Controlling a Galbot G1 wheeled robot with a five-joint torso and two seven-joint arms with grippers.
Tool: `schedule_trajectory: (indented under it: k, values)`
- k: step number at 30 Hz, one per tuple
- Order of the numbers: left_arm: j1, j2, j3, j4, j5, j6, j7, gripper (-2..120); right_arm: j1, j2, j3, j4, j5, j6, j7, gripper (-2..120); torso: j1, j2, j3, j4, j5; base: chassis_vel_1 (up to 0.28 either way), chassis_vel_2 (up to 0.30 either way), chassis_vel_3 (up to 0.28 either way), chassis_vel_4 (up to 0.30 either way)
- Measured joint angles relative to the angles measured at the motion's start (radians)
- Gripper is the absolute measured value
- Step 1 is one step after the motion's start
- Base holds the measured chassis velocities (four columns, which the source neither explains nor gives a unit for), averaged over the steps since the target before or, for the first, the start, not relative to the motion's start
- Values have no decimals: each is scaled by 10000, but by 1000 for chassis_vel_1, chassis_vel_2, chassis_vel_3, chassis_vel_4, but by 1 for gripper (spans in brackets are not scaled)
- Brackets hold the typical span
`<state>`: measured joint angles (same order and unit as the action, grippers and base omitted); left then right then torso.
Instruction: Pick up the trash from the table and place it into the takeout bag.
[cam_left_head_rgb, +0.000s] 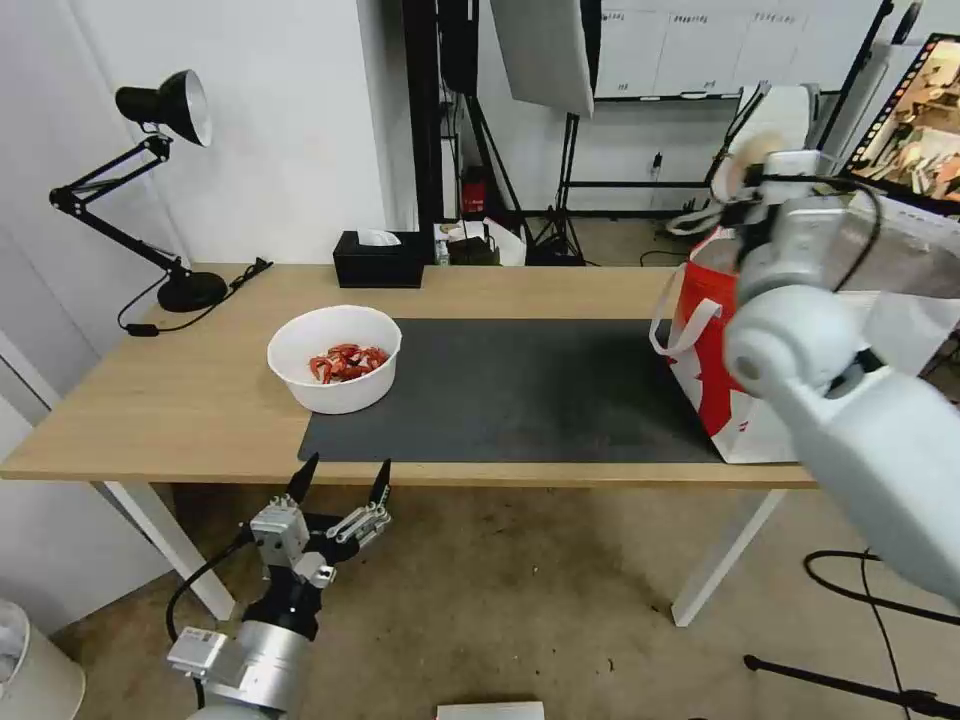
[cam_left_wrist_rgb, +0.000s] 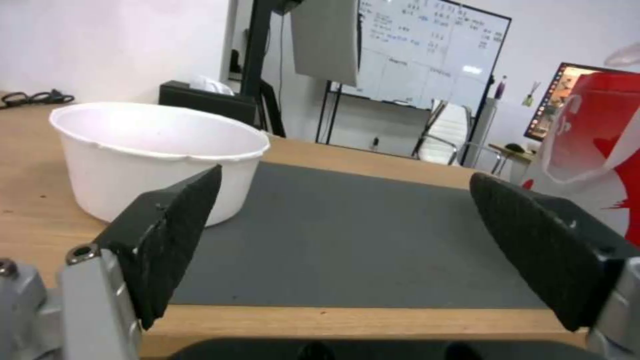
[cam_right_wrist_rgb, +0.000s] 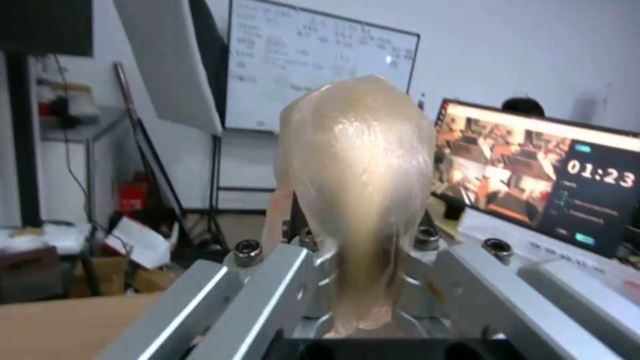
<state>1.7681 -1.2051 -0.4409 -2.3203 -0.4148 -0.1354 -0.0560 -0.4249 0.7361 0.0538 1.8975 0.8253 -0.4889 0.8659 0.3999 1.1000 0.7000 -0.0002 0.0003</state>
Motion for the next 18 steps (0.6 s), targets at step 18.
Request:
schedule_trajectory:
  k: [18]
  values:
    - [25, -131, 49, -99, 60, 9, 102, 100, -470, -246, 311, -97, 963, -275, 496, 6, 1, 0, 0, 2, -3, 0, 0, 0, 0]
